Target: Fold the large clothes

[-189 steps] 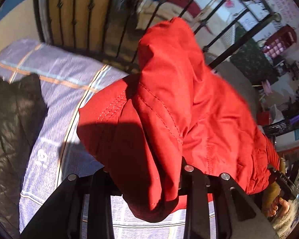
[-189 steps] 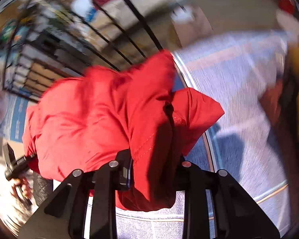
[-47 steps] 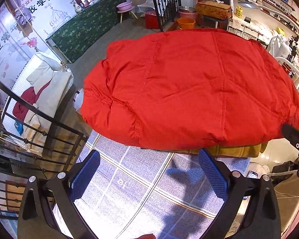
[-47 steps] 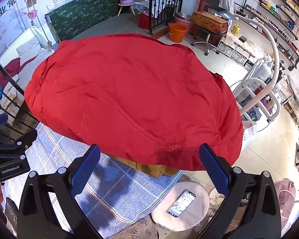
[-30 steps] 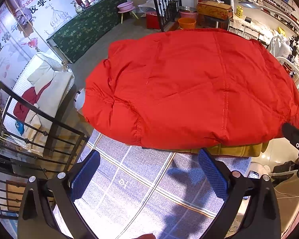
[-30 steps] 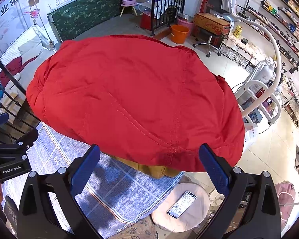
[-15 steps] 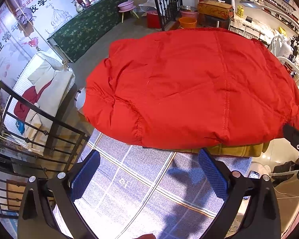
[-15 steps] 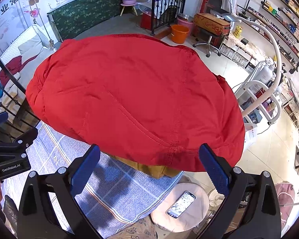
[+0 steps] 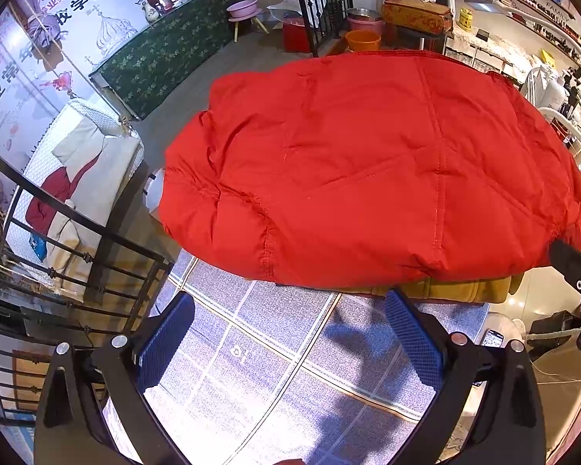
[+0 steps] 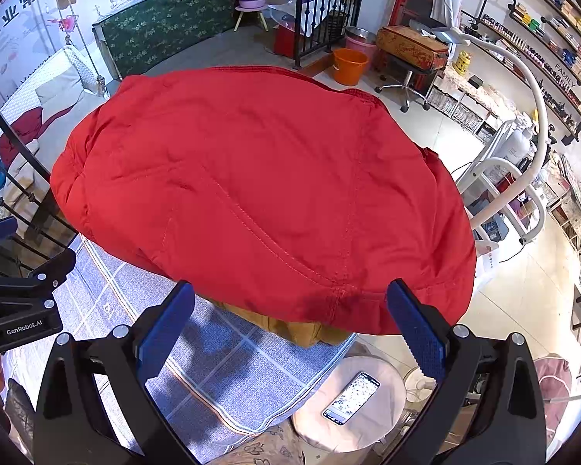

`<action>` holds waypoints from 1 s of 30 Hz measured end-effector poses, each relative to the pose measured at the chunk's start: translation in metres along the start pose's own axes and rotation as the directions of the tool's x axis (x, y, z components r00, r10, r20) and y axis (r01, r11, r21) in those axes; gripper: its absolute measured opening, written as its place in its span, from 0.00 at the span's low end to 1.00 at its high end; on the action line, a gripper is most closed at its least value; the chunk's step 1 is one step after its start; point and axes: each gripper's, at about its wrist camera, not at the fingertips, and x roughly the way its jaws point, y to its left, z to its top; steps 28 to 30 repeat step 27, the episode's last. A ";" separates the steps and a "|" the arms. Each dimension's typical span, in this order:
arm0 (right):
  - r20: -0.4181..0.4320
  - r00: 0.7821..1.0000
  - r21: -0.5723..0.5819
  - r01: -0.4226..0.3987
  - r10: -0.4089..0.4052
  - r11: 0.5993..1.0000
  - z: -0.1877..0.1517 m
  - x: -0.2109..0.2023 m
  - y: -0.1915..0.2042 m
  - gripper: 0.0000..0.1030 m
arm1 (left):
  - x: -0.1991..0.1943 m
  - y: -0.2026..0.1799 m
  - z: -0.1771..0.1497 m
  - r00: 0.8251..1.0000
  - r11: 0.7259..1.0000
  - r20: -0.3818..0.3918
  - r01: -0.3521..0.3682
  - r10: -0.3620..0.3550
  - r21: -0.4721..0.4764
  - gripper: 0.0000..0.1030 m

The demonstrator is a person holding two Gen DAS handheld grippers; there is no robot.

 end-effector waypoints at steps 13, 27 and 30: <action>-0.006 1.000 -0.016 -0.003 0.003 1.000 0.006 0.005 0.001 0.95 | -0.001 -0.005 -0.010 1.000 0.999 0.003 0.024 -0.024 0.020 0.94; -0.011 1.000 -0.032 -0.009 0.009 0.999 0.014 0.010 0.003 0.95 | 0.001 -0.008 -0.012 1.000 0.999 -0.020 0.024 -0.023 0.033 0.94; -0.011 1.000 -0.032 -0.009 0.009 0.999 0.014 0.010 0.003 0.95 | 0.001 -0.008 -0.012 1.000 0.999 -0.020 0.024 -0.023 0.033 0.94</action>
